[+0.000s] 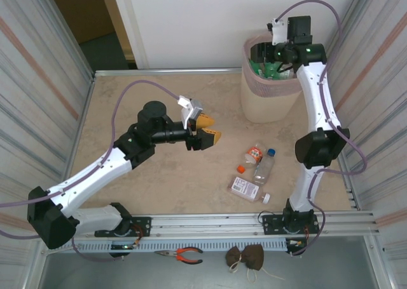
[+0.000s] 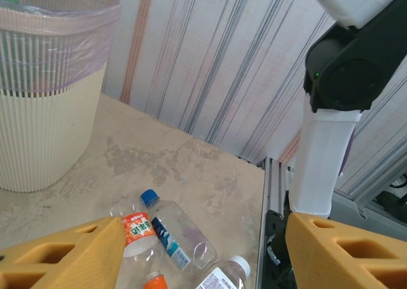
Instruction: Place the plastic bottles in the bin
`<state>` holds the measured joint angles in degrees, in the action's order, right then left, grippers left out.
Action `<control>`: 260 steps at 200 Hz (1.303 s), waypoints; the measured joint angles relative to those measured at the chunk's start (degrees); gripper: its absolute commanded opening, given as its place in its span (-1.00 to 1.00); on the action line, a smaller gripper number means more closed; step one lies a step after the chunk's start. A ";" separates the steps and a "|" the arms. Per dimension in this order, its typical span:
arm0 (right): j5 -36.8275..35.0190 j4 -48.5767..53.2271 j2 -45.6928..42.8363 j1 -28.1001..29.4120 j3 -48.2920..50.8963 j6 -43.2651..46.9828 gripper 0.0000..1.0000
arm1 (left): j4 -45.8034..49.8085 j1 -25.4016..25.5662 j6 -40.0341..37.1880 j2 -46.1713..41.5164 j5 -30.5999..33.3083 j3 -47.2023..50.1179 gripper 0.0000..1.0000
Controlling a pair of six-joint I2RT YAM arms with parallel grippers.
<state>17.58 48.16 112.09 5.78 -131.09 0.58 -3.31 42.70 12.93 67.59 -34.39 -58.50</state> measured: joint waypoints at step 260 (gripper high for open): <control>-3.98 -6.05 -53.83 -4.61 47.82 -6.16 0.44 | 35.80 13.97 -11.82 44.28 17.84 -29.68 0.32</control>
<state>13.61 42.11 58.26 1.17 -83.26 -5.58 32.49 56.66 1.10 111.87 -16.56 -88.18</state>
